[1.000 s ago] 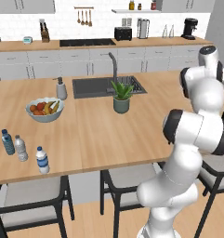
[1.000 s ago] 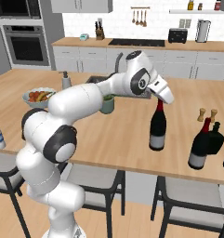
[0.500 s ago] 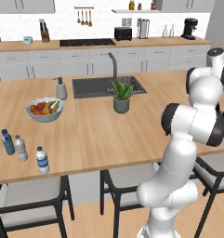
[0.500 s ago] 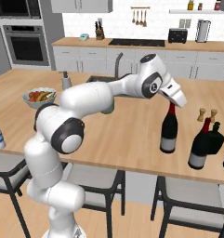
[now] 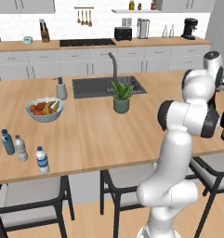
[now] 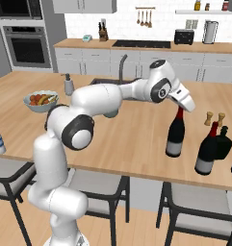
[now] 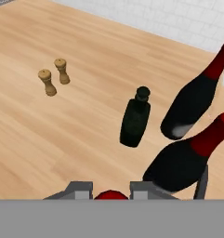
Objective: Move the plastic bottles in the middle to the plastics group, and the glass bottles in the middle to the glass group.
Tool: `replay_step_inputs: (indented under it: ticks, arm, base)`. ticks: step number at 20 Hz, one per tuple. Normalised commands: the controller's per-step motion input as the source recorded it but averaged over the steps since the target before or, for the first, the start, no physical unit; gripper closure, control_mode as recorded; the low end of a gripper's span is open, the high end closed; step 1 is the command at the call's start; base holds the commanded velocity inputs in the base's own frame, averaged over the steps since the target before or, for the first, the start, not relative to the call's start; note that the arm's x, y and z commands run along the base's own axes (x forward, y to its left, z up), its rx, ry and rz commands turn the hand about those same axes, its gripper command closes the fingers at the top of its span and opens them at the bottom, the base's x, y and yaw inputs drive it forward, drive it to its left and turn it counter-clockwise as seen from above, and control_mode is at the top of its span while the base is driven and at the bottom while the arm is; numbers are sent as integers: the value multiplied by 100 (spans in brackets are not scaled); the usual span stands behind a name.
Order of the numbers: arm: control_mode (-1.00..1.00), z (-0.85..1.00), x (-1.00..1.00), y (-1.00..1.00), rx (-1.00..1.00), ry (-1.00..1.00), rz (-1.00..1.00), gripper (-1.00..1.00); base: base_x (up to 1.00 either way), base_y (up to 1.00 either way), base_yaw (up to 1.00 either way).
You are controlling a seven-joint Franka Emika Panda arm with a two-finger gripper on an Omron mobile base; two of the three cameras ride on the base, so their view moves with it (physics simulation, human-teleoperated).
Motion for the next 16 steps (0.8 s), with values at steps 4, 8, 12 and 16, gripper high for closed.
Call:
replay_step_inputs:
  ticks: [4,8,12,16]
  arm:
    - [-100,0,32,-41,5,0,0,100]
    - [-100,0,28,-36,4,0,0,100]
    - [-100,0,21,-18,2,0,0,100]
    - [-100,0,10,-7,0,0,0,100]
  base:
    - [0,0,0]
    - [0,0,0]
    - [0,0,0]
    - [0,0,0]
